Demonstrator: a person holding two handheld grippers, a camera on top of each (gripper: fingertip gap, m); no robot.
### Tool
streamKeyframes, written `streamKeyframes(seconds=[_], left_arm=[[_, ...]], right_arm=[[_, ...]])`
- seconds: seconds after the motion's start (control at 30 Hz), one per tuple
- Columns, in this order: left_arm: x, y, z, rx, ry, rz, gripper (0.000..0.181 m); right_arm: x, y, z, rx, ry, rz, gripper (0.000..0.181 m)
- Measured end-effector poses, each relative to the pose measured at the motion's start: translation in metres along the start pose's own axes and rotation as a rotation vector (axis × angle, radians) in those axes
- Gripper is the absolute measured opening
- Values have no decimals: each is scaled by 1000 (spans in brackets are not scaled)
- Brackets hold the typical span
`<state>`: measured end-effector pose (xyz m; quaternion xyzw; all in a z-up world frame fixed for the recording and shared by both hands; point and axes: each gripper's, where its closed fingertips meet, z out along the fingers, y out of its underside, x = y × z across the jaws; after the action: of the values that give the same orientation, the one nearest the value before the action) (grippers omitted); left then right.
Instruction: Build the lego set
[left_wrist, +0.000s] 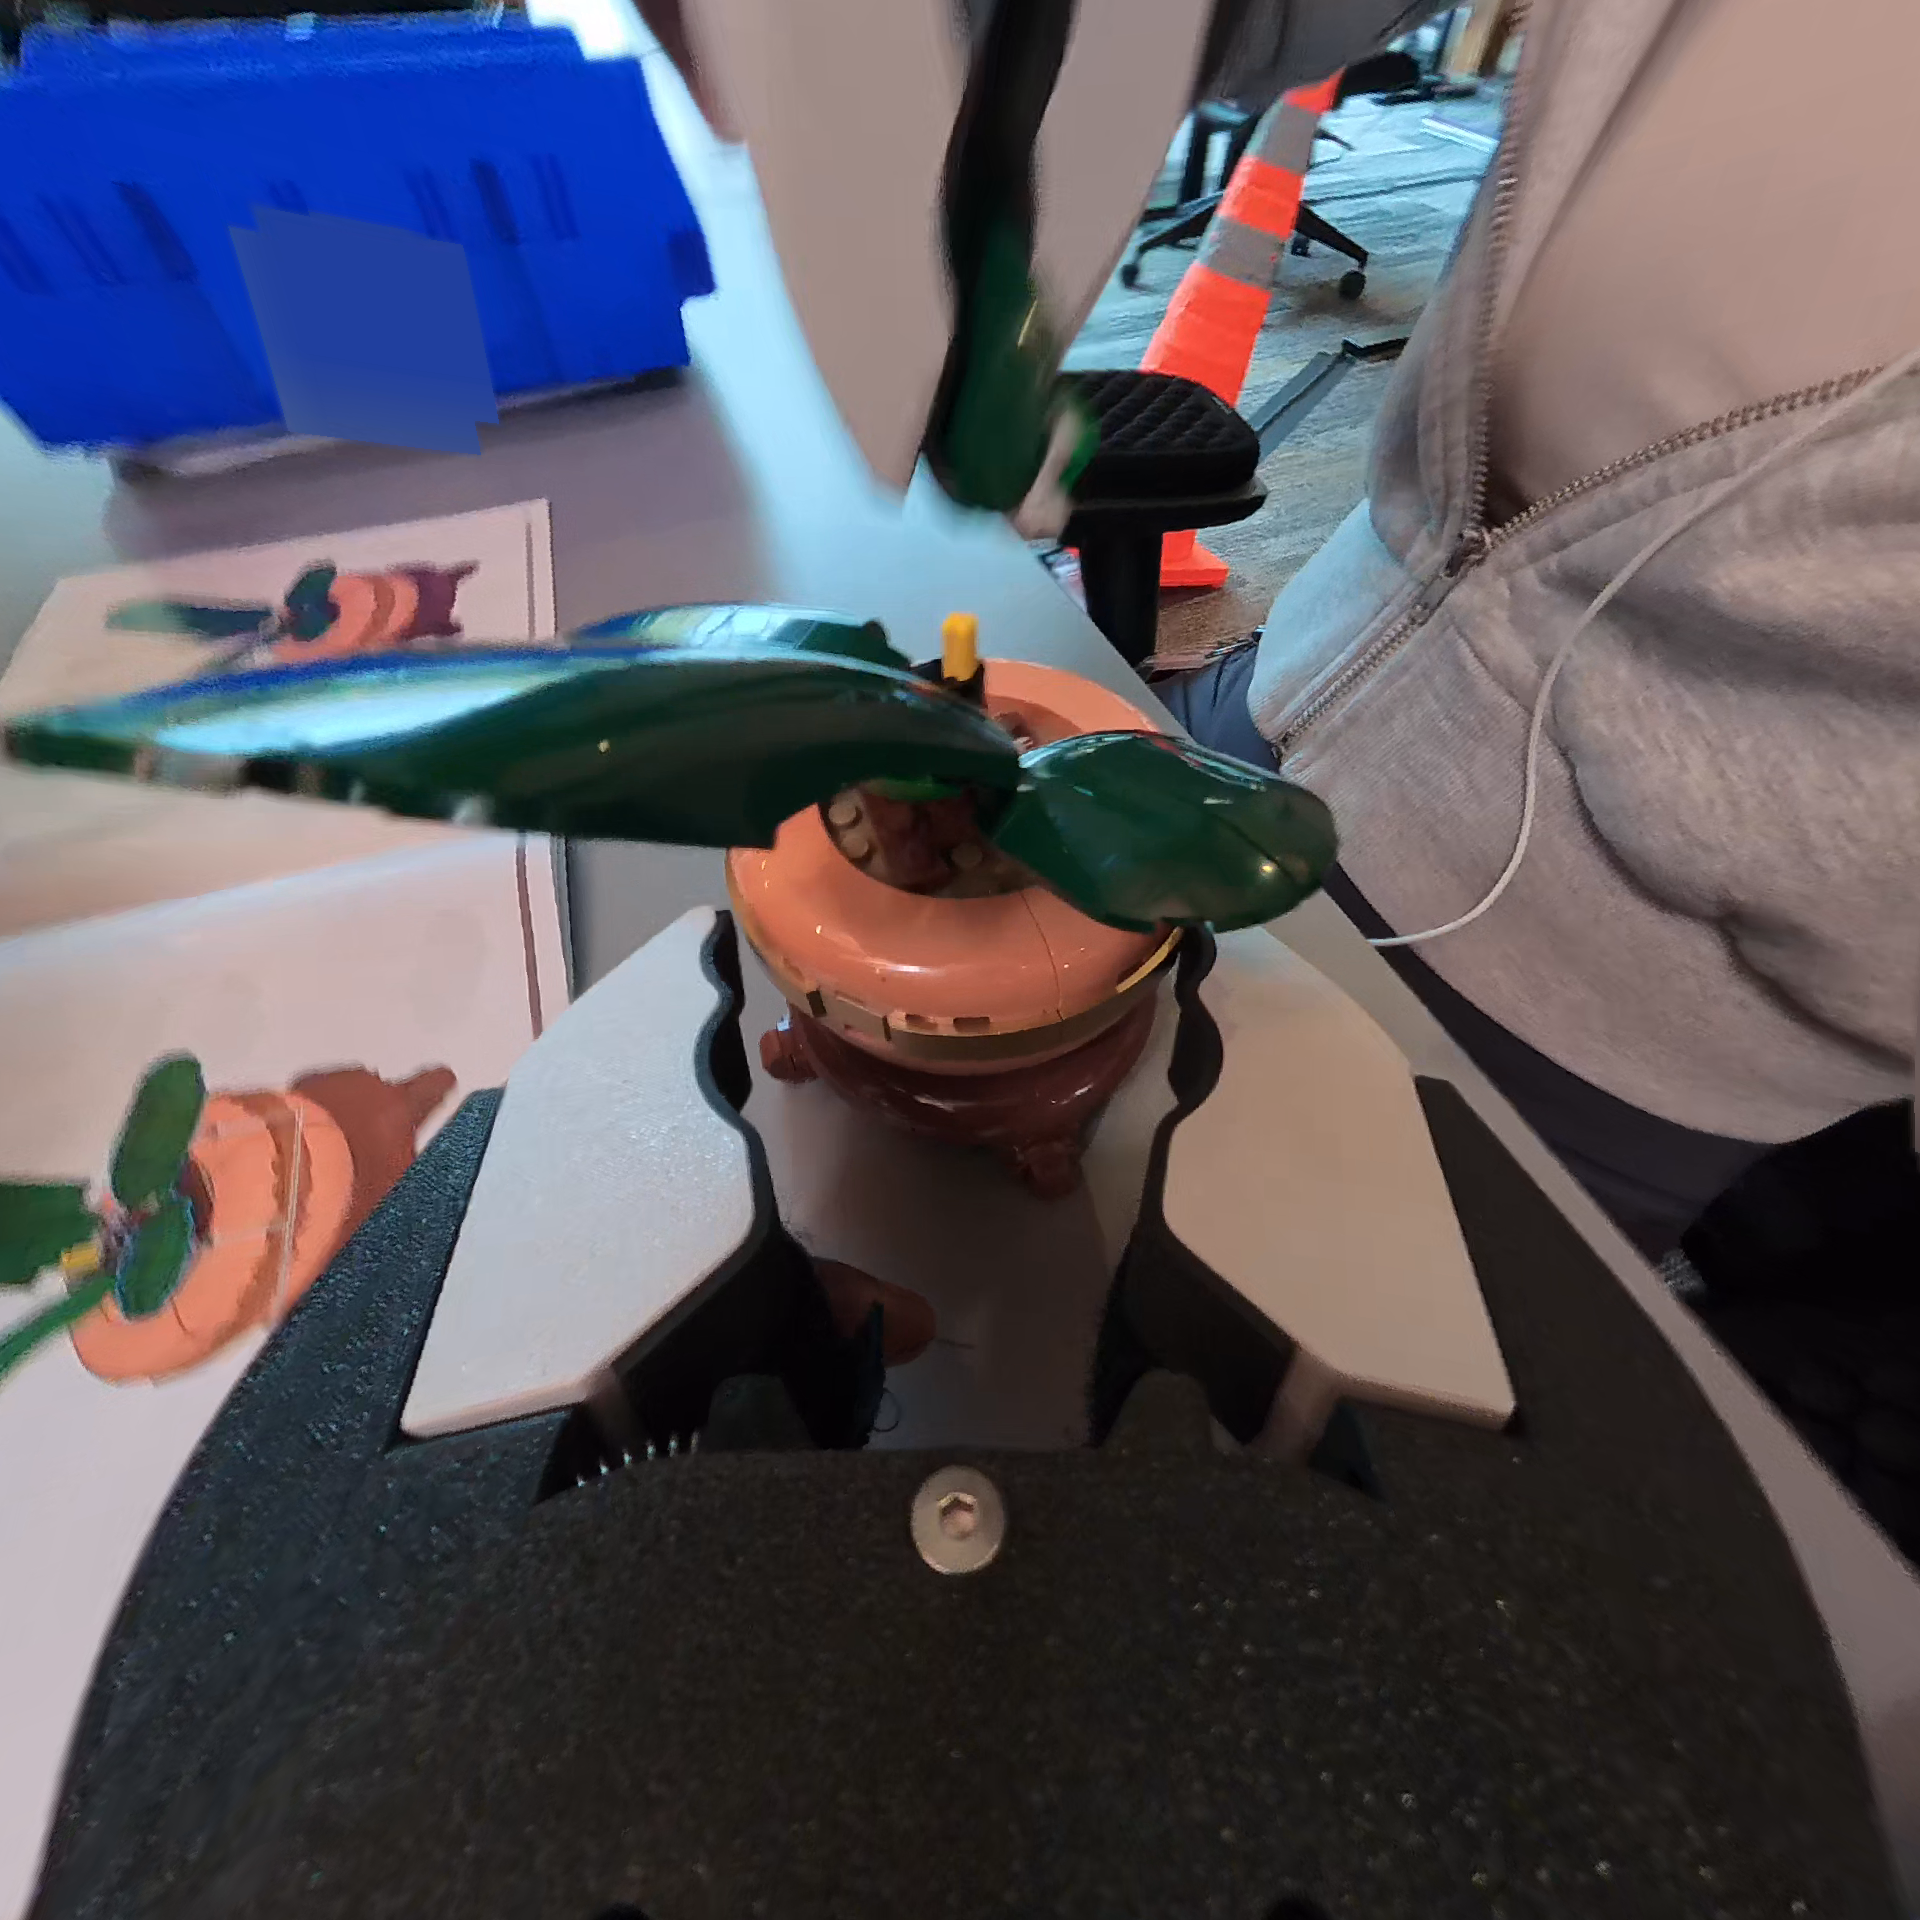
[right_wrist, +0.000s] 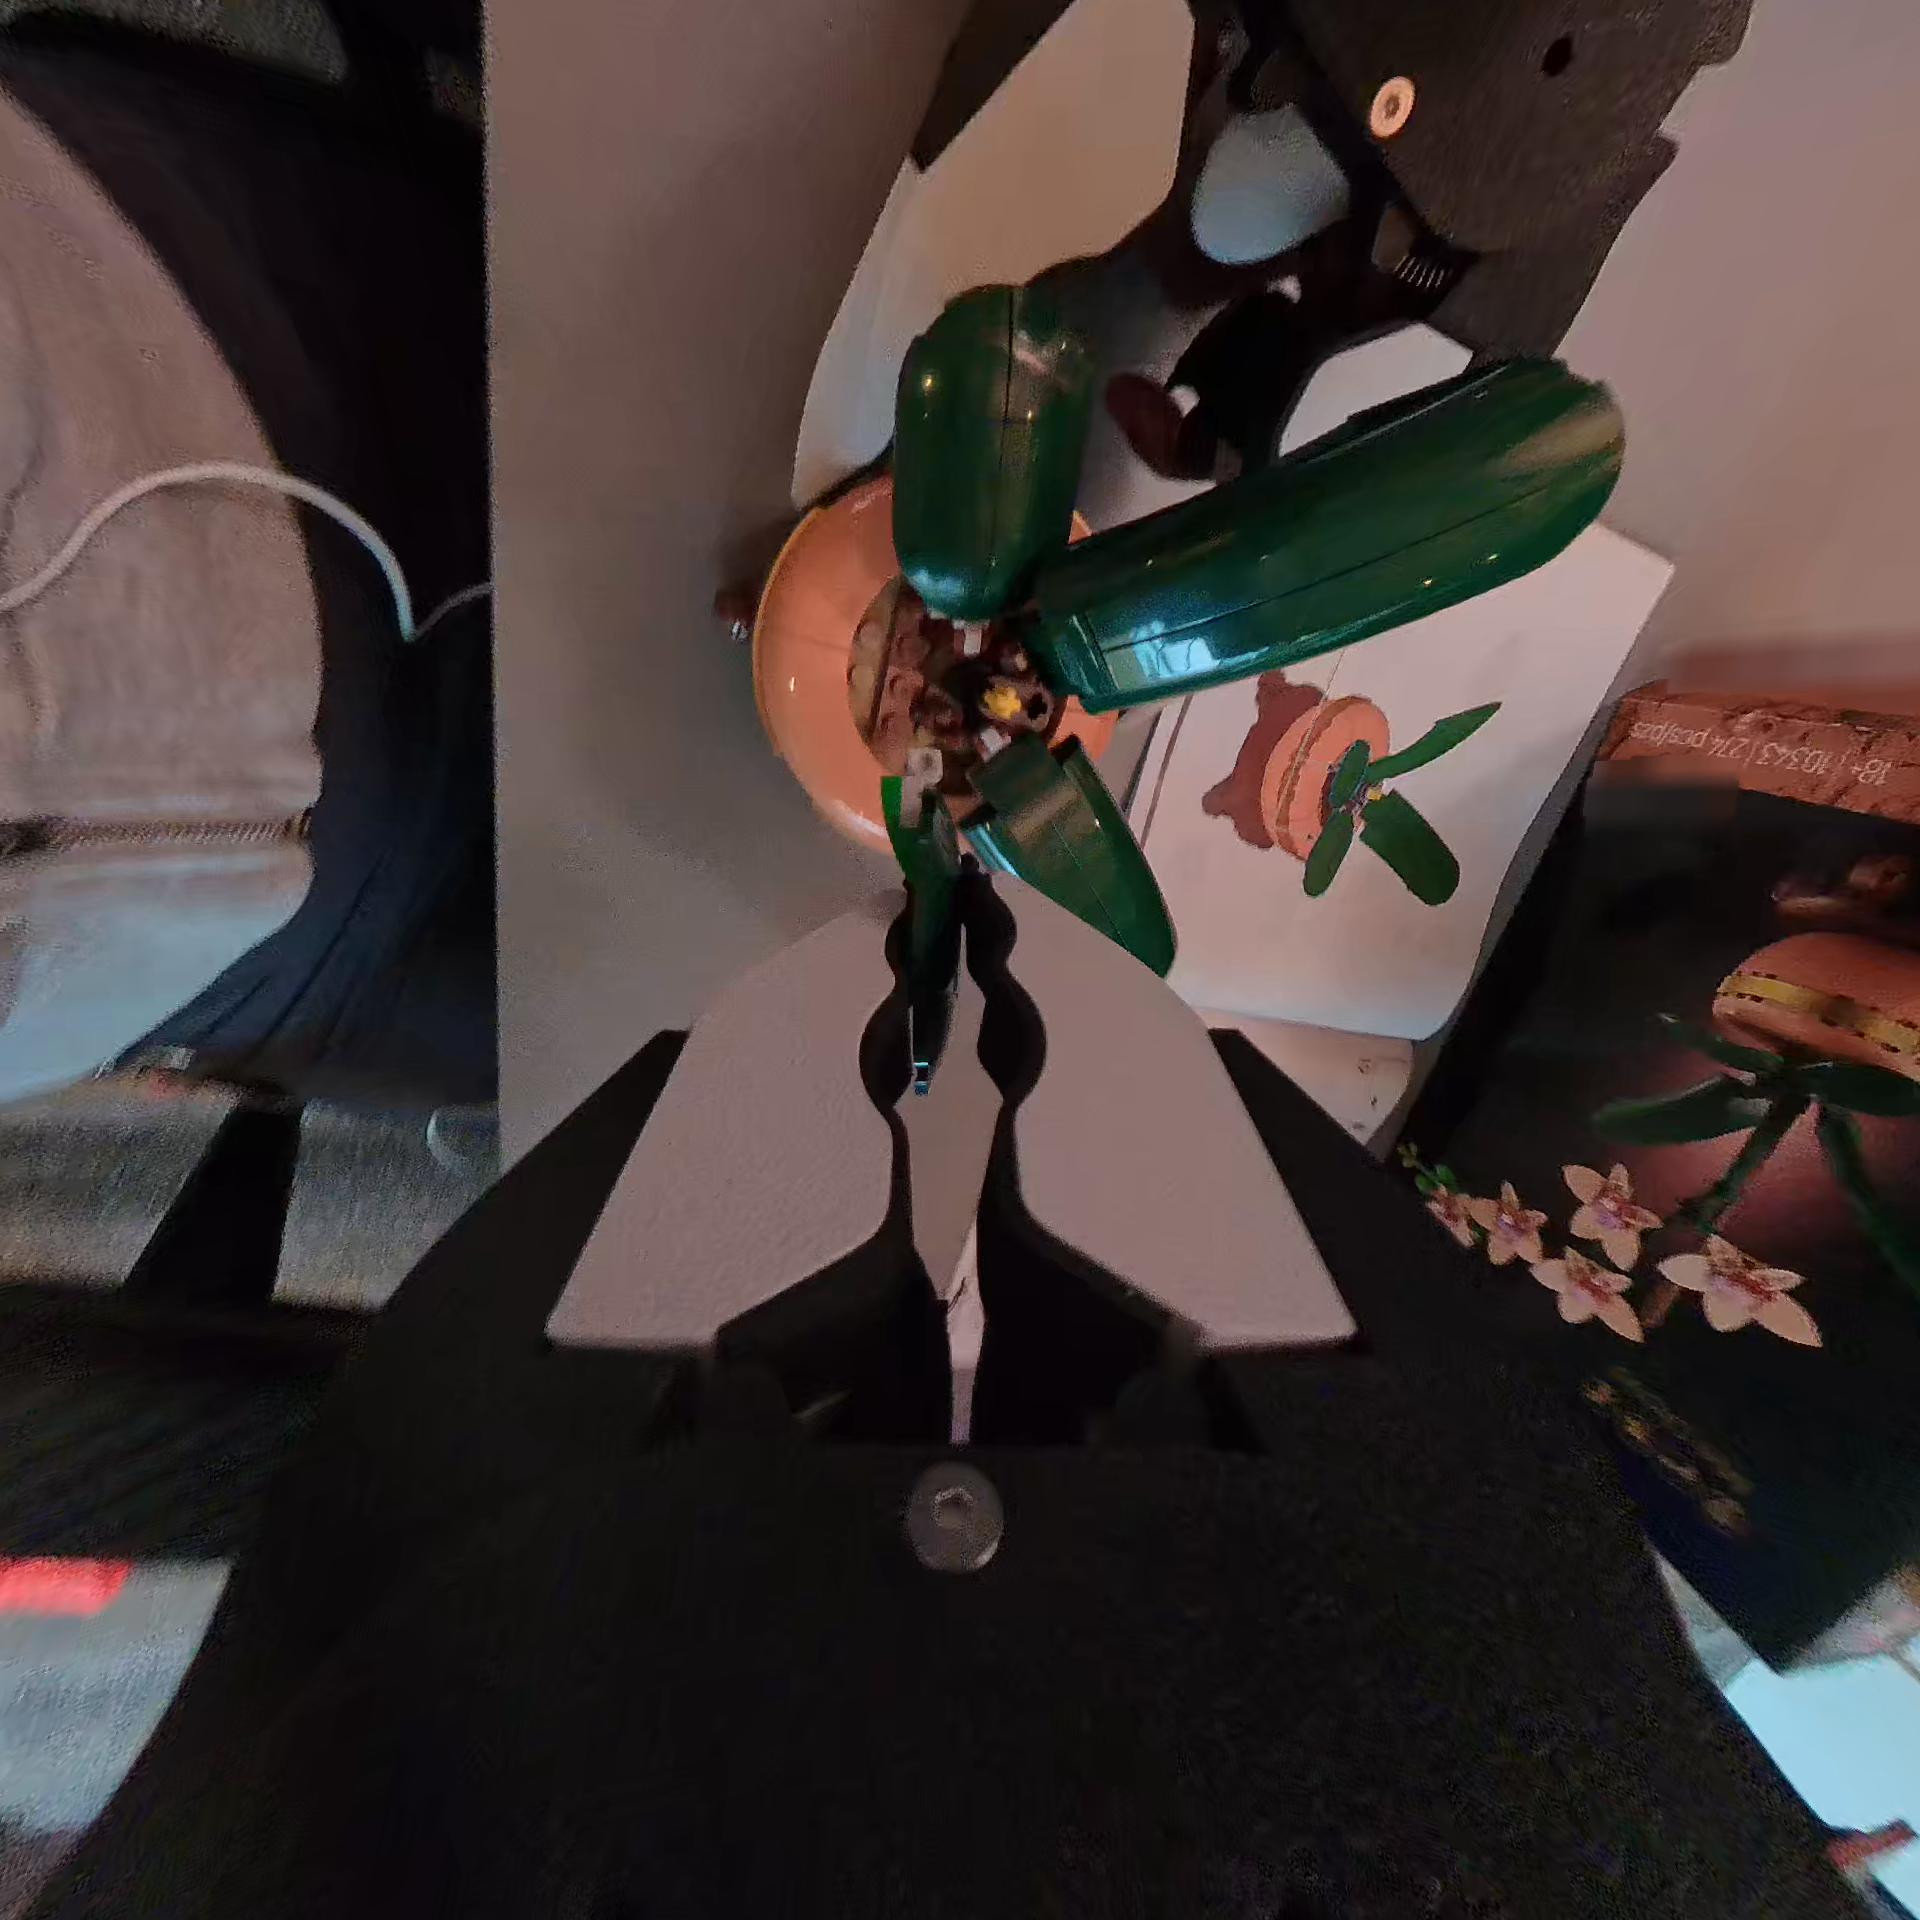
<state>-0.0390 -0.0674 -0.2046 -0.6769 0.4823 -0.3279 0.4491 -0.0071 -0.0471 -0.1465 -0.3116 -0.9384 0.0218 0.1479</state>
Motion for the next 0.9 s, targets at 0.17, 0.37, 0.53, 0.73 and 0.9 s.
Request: streamKeyframes(seconds=[0.17, 0.37, 0.53, 0.73, 0.9], left_arm=[[-6, -2, -28, 3, -230, -63, 103], [8, -40, -122, 257, -868, -51, 70], [40, -82, -58, 176, -852, 11, 52], [33, -98, -10, 148, -740, 34, 22], [31, -106, -12, 222, -748, 62, 10]], right_arm=[[11, 1, -22, -170, -229, -13, 8], [13, -18, -21, 132, -187, 89, 8], [-7, -34, -22, 286, -122, 44, 8], [-20, -33, -26, 298, -107, -15, 8], [-13, -37, -37, 420, -54, 5, 12]])
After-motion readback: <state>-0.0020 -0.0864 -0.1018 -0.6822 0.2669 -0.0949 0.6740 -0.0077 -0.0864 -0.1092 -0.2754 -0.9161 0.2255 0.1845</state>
